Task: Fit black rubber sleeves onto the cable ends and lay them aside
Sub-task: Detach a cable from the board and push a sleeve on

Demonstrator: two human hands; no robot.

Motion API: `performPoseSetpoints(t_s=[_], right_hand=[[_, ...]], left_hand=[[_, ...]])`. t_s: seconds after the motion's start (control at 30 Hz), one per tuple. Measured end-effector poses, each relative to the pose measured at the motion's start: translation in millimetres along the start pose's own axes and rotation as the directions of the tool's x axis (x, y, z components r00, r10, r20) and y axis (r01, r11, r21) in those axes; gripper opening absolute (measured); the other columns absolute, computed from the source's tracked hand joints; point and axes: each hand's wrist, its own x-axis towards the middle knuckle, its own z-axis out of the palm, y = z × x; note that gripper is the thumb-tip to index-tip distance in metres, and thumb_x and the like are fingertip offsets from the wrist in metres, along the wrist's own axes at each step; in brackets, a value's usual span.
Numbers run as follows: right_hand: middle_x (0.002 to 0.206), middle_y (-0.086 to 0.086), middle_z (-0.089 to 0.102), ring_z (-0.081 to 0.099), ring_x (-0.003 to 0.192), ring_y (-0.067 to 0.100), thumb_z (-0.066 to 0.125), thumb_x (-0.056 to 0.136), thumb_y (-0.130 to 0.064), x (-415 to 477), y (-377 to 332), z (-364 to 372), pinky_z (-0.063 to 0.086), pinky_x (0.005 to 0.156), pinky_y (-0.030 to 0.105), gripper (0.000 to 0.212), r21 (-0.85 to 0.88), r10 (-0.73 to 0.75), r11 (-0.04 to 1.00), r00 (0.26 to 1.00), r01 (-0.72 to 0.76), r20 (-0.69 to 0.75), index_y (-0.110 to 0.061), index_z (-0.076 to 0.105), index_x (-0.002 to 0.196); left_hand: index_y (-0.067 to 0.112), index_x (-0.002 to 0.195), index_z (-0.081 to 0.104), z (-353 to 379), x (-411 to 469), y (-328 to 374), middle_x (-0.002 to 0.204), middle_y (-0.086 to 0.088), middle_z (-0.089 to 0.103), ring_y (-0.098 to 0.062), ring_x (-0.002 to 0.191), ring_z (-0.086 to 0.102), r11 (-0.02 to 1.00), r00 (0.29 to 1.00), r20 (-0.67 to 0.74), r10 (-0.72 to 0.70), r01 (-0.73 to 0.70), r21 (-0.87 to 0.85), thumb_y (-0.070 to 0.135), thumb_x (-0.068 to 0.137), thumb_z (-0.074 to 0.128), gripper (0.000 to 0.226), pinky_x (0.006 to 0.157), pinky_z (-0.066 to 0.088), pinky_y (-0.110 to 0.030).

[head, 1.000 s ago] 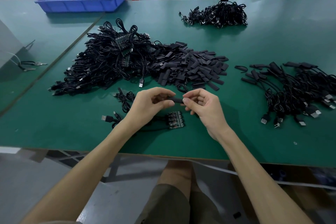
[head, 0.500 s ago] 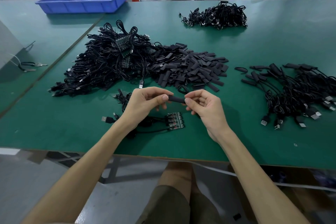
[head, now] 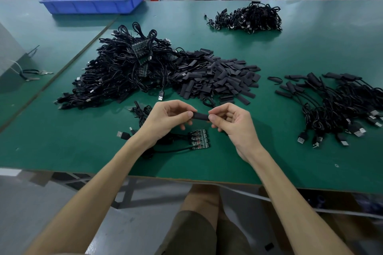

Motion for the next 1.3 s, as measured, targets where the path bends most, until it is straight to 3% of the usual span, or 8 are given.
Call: performPoseSetpoints(t_s=[0.23,0.33,0.5,0.73,0.9,1.03,1.13,1.3], right_hand=[[0.082,0.002,0.076,0.070,0.077,0.015,0.083,0.086,-0.009,-1,-2,4,0.052,0.065,0.025,0.015,-0.082,-0.006,0.997,0.997,0.012,0.072,-0.022,0.075,0.091],[0.109,-0.009,0.074,0.068,0.095,0.009,0.081,0.089,-0.016,-2,-4,5,0.055,0.073,0.031,0.023,-0.134,-0.056,0.989,0.998,0.061,0.040,-0.027,0.073,0.109],[0.131,-0.010,0.048,0.044,0.129,0.011,0.066,0.101,-0.029,-1,-6,7,0.043,0.090,0.008,0.029,-0.331,-0.149,0.936,0.987,0.121,-0.060,-0.032,0.067,0.130],[0.119,0.000,0.057,0.052,0.118,0.013,0.054,0.107,-0.027,-1,-7,14,0.039,0.099,0.016,0.027,-0.512,-0.057,0.857,0.998,0.048,-0.001,-0.015,0.079,0.104],[0.114,-0.006,0.061,0.059,0.100,0.001,0.059,0.106,-0.026,-4,-8,14,0.041,0.083,0.007,0.025,-0.525,-0.077,0.847,0.996,0.083,0.032,-0.013,0.080,0.106],[0.113,-0.006,0.058,0.060,0.091,0.013,0.064,0.103,-0.020,-2,-6,12,0.045,0.080,0.016,0.020,-0.553,-0.097,0.829,0.995,0.081,0.001,-0.005,0.076,0.108],[0.110,-0.006,0.058,0.061,0.089,0.016,0.064,0.101,-0.011,-2,-4,12,0.049,0.080,0.021,0.015,-0.527,-0.074,0.847,0.997,0.067,0.009,-0.006,0.076,0.107],[0.103,-0.002,0.060,0.068,0.078,0.003,0.069,0.098,-0.009,-4,-5,9,0.050,0.073,0.017,0.017,-0.398,-0.041,0.916,0.999,0.040,0.006,-0.025,0.071,0.093]], left_hand=[[0.017,0.093,0.079,5,2,2,0.081,-0.006,0.075,-0.013,0.064,0.063,0.981,0.999,0.051,0.000,-0.010,0.196,0.031,0.089,0.077,0.014,0.062,0.053,-0.025],[0.014,0.091,0.078,-5,1,7,0.082,-0.017,0.073,-0.013,0.062,0.060,0.989,1.000,0.002,-0.001,0.001,0.145,0.034,0.084,0.076,0.021,0.059,0.052,-0.023],[0.012,0.086,0.075,-12,-5,22,0.079,-0.023,0.070,-0.012,0.055,0.060,0.988,1.000,0.003,0.016,-0.016,0.154,0.028,0.084,0.072,0.017,0.055,0.050,-0.024],[0.003,0.095,0.073,-14,-3,35,0.068,-0.003,0.070,-0.016,0.056,0.058,0.999,0.999,-0.025,0.037,-0.037,0.011,0.020,0.096,0.067,0.018,0.054,0.048,-0.021],[0.001,0.122,0.065,6,1,32,0.100,-0.007,0.072,-0.014,0.088,0.066,0.928,0.994,-0.060,-0.089,0.061,-0.368,0.016,0.087,0.072,0.039,0.070,0.053,-0.022],[0.008,0.123,0.066,37,-5,26,0.112,-0.009,0.071,-0.014,0.099,0.065,0.977,0.987,-0.014,-0.158,0.154,-0.148,0.021,0.093,0.071,0.033,0.082,0.055,-0.028],[0.036,0.106,0.067,54,-5,27,0.118,0.004,0.061,-0.008,0.111,0.059,0.983,0.992,-0.120,-0.043,0.064,0.171,0.026,0.099,0.065,0.012,0.096,0.045,-0.016],[0.013,0.114,0.072,66,-1,29,0.121,0.001,0.063,-0.006,0.111,0.060,0.964,0.986,-0.155,0.060,-0.017,0.266,0.012,0.102,0.056,0.020,0.082,0.054,-0.017]])
